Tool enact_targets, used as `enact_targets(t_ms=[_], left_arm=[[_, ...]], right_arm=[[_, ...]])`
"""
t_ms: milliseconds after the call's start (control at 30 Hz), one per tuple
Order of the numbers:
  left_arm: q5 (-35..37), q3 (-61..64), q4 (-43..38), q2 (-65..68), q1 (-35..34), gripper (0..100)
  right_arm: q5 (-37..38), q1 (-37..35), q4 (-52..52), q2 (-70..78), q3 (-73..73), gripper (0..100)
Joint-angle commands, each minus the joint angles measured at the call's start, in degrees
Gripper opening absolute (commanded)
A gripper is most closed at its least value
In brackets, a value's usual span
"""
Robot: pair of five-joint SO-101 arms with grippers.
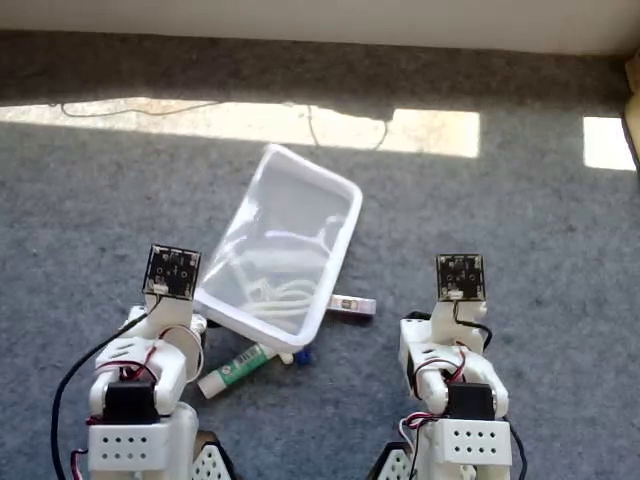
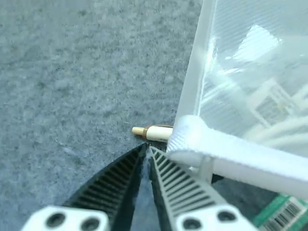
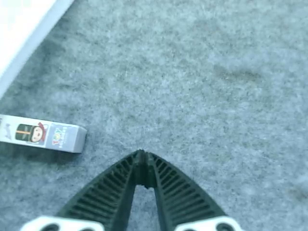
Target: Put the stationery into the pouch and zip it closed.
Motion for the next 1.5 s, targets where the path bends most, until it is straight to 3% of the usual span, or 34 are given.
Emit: enact_targets(t_ms=[0,133,367,767,1033,1300,1467], left_arm=[[-3.0,-5.8,0.4,-0.7,-0.6,1],[-3.5,-9.5,4.0,-0.7,-0.4,3],[-3.1,-12.5,7.6,-0.2,-0.9,30],[-7.0,-22.5,11.6,1.8,-6.1,28],[-11.0,-33.7,12.4,24.3,-6.5,28],[-18.7,-42.8,12.0,40.3,-16.0,28],[-20.9,-42.8,7.6,49.8,-18.0,28]], right_arm=[[0.0,0.2,0.4,-0.7,6.5,0.5],[-0.3,0.2,0.3,-0.7,6.4,0.5],[0.0,0.5,0.3,-0.7,6.4,0.5],[0.0,0.6,0.3,-0.7,6.5,0.5],[0.0,0.6,0.3,-0.7,6.5,0.5],[0.0,0.6,0.3,-0.7,6.5,0.5],[0.0,0.6,0.3,-0.7,6.5,0.5]])
